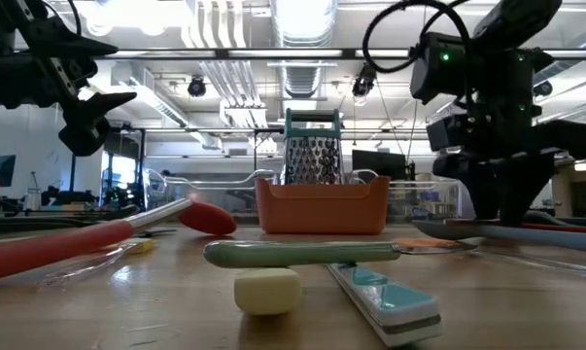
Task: Pick & Place Kitchen Items
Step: Put the gold table knife into the orange bin
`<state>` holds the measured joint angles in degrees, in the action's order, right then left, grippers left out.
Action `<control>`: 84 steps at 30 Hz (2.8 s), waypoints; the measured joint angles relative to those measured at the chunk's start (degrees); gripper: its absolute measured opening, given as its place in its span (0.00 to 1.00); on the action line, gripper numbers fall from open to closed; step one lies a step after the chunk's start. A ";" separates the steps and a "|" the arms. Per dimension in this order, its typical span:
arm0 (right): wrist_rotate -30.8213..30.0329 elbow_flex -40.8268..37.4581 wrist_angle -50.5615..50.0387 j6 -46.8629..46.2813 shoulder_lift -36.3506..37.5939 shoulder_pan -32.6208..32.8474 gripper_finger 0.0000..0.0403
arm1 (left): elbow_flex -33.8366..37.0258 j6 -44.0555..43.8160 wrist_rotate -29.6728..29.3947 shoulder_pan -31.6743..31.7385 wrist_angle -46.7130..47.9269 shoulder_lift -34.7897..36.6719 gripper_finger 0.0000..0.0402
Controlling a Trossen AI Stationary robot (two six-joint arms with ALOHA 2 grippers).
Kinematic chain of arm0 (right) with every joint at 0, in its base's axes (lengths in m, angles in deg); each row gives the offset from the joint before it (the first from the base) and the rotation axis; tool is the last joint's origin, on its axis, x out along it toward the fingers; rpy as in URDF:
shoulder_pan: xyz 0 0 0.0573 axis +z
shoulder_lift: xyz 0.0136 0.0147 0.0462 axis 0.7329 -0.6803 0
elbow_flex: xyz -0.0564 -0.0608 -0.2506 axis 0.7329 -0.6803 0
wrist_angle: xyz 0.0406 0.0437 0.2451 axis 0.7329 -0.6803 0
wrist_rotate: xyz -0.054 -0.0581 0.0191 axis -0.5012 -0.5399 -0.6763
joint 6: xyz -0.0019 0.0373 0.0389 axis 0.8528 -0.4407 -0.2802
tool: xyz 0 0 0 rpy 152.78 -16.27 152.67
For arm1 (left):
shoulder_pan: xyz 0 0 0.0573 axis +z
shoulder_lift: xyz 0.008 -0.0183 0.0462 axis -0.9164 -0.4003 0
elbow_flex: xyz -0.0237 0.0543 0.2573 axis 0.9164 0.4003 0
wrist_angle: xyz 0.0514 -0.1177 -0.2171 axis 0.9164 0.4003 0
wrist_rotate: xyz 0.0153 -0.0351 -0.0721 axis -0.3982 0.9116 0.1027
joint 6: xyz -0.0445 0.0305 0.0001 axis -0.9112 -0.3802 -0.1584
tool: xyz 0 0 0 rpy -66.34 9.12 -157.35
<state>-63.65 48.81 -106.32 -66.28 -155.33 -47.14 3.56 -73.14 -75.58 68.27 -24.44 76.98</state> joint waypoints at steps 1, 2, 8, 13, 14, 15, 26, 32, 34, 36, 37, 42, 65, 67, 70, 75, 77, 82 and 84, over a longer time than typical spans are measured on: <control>-0.08 -0.29 -0.17 -0.02 0.00 0.00 0.33 | 0.00 0.00 0.00 0.00 0.00 -0.02 0.66; -0.12 -0.48 -0.15 -0.13 0.00 0.00 0.32 | 0.00 0.01 0.00 0.00 0.00 0.00 0.66; -1.17 -1.12 1.10 -1.09 0.00 -0.01 0.24 | 0.00 0.00 0.00 0.00 0.00 0.00 0.66; -1.13 -1.09 1.17 -1.24 0.00 0.00 0.10 | 0.00 0.01 0.00 -0.02 0.00 0.00 0.66; -1.12 -0.98 1.06 -1.25 0.00 0.00 0.08 | 0.00 0.02 0.00 -0.02 -0.02 0.00 0.66; -0.99 -0.84 0.98 -1.25 0.00 0.00 0.08 | 0.00 0.00 0.00 -0.02 -0.02 0.00 0.66; 0.55 6.48 -5.77 -1.97 1.60 0.00 0.08 | 0.00 0.00 0.00 -0.04 0.00 0.00 0.66; 0.49 16.45 -11.89 -2.56 1.88 0.00 0.08 | 0.00 0.01 0.01 -0.04 0.00 0.00 0.66; -0.74 20.05 -11.39 -3.55 1.76 -0.15 0.08 | 0.00 0.01 0.00 -0.04 -0.01 0.00 0.66; -3.11 23.31 -10.65 -3.54 1.75 -0.58 0.08 | 0.00 0.00 0.02 -0.04 0.00 0.00 0.66; -3.97 24.65 -10.15 -3.22 1.75 -1.01 0.08 | 0.00 0.01 0.00 -0.04 0.00 0.00 0.66; -4.44 29.12 -4.68 -3.34 1.70 -5.27 0.08 | 0.00 0.01 0.00 -0.04 0.00 0.00 0.66; 8.30 35.13 15.55 6.15 -14.58 -18.60 0.08 | 0.00 0.02 0.04 0.00 -0.02 -0.55 0.66; 8.31 36.71 15.68 7.66 -16.52 -18.84 0.08 | 0.00 0.02 0.02 -0.02 0.00 -0.69 0.66; 8.59 38.98 15.72 8.76 -19.38 -19.25 0.08 | 0.00 0.00 0.02 -0.02 -0.01 -0.87 0.66; 10.40 40.49 15.31 8.87 -22.44 -20.25 0.08 | 0.00 0.00 0.02 -0.02 -0.02 -1.20 0.66; 10.55 40.50 15.31 8.87 -23.17 -20.51 0.08 | 0.00 0.00 0.02 -0.02 0.00 -1.20 0.66; 10.67 38.36 15.00 9.09 -23.28 -20.99 0.08 | 0.00 0.02 0.02 -0.02 0.00 -1.33 0.66; 10.65 37.45 14.63 9.19 -23.28 -21.22 0.08 | 0.00 0.02 0.02 -0.02 0.00 -1.33 0.66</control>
<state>-53.01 86.26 -91.69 -57.09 -178.61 -68.36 3.56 -73.12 -75.56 68.25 -24.44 75.64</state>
